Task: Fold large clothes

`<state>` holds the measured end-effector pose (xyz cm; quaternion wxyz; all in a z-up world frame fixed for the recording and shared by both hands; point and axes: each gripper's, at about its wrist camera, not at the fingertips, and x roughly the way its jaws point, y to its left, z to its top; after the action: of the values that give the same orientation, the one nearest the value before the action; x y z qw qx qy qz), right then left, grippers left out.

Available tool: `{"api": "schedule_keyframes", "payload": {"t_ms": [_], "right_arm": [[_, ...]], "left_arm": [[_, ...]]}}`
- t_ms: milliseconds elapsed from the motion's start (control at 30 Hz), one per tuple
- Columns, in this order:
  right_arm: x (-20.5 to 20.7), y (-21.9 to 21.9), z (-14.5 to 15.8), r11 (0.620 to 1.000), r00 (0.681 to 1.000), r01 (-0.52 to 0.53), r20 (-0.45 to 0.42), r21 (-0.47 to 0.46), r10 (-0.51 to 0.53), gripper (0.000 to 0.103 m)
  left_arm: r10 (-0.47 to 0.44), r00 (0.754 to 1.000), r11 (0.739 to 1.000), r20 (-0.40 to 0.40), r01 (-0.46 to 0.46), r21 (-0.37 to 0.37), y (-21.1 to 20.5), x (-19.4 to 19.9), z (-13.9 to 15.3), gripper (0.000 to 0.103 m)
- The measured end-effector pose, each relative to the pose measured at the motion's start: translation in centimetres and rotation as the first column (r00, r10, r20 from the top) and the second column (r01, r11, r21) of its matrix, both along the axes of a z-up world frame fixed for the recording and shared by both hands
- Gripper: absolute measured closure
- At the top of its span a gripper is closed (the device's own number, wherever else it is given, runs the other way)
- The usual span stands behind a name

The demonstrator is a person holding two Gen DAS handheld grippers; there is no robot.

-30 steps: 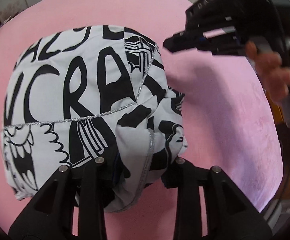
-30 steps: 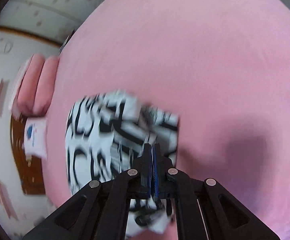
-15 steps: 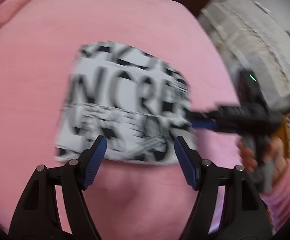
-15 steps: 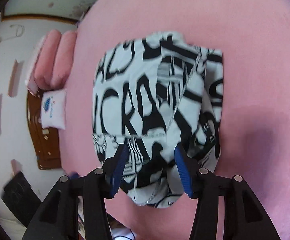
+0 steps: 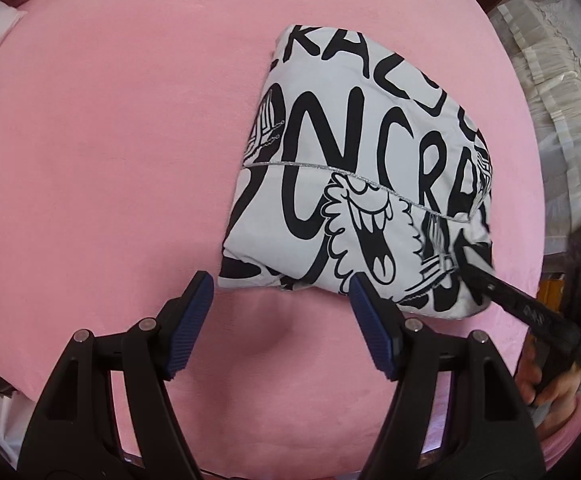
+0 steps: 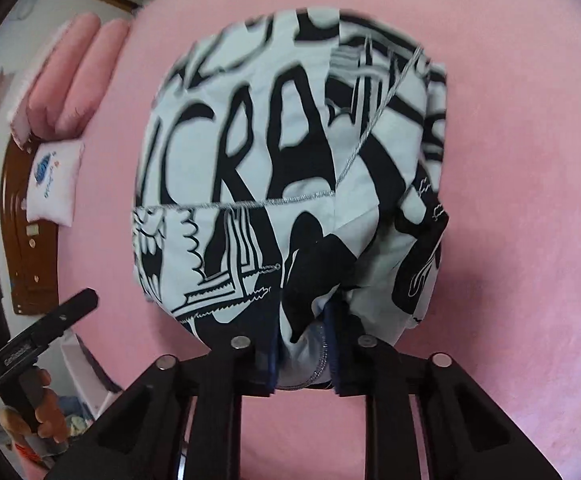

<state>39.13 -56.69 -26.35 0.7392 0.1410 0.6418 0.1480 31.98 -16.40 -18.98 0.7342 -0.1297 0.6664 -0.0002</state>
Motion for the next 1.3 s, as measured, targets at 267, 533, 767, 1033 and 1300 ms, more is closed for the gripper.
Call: {"api": "schedule_keyframes", "payload": {"t_ms": [267, 533, 767, 1033, 1300], "right_arm": [[-3.1, 0.4, -0.1, 0.986, 0.994, 0.070, 0.095, -0.149, -0.056, 0.095], [-3.6, 0.3, -3.6, 0.950, 0.990, 0.112, 0.121, -0.292, -0.080, 0.095], [-7.3, 3.0, 3.2, 0.908, 0.931, 0.247, 0.342, -0.339, -0.126, 0.089], [-7.3, 7.5, 3.8, 0.993, 0.956, 0.113, 0.278, -0.044, -0.096, 0.083], [-5.4, 14.0, -2.5, 0.997, 0.993, 0.073, 0.098, 0.004, -0.073, 0.096]], "left_arm": [[-0.049, 0.999, 0.999, -0.005, 0.049, 0.004, -1.0, 0.2, -1.7, 0.036], [-0.103, 0.995, 0.994, -0.004, 0.103, 0.022, -1.5, -0.5, -2.0, 0.037], [-0.091, 0.995, 0.995, 0.049, 0.092, -0.033, -1.3, -0.5, -1.0, 0.066], [-0.074, 0.994, 0.975, 0.076, 0.088, -0.204, -2.4, 1.1, -1.3, 0.097], [-0.065, 0.997, 0.979, -0.028, 0.058, -0.197, -3.2, 2.7, -6.6, 0.099]]}}
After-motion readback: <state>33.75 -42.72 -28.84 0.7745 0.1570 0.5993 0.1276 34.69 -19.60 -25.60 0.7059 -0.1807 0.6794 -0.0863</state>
